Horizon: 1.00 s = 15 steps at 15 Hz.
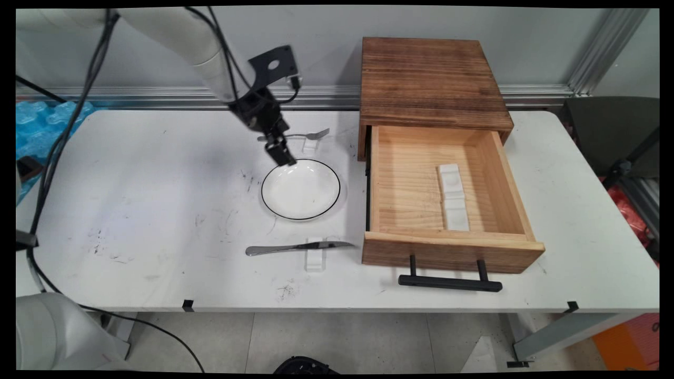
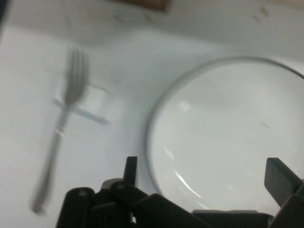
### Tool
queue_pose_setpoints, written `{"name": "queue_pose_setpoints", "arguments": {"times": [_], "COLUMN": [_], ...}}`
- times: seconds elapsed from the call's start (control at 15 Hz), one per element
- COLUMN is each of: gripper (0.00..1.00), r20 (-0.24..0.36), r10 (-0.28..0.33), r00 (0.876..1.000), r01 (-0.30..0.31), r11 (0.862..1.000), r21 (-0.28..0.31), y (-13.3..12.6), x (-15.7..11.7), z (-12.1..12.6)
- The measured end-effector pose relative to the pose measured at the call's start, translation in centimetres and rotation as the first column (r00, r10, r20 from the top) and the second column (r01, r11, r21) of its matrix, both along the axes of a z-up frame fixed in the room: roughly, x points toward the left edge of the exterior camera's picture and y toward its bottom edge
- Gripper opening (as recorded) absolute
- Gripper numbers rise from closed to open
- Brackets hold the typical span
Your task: Pick up the knife from the right of the white plate
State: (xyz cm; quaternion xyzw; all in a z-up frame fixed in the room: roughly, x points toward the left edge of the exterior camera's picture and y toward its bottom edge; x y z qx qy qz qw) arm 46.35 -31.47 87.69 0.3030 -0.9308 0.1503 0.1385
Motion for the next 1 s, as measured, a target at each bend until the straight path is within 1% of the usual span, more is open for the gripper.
{"name": "queue_pose_setpoints", "arguments": {"times": [0.13,0.33,0.73,1.0], "gripper": [1.0,1.0,1.0,1.0], "r20": [0.012,0.024,0.028,0.022], "r10": [-0.008,-0.026,-0.039,-0.016], "r00": [1.0,0.999,0.999,1.0], "r01": [0.007,0.023,0.033,0.011], "r11": [0.998,0.991,0.981,0.978], "r21": [0.067,0.128,0.19,0.21], "y": [2.9,5.8,9.4,10.9], "x": [0.1,0.4,1.1,1.7], "z": [0.3,0.3,-0.8,-2.0]}}
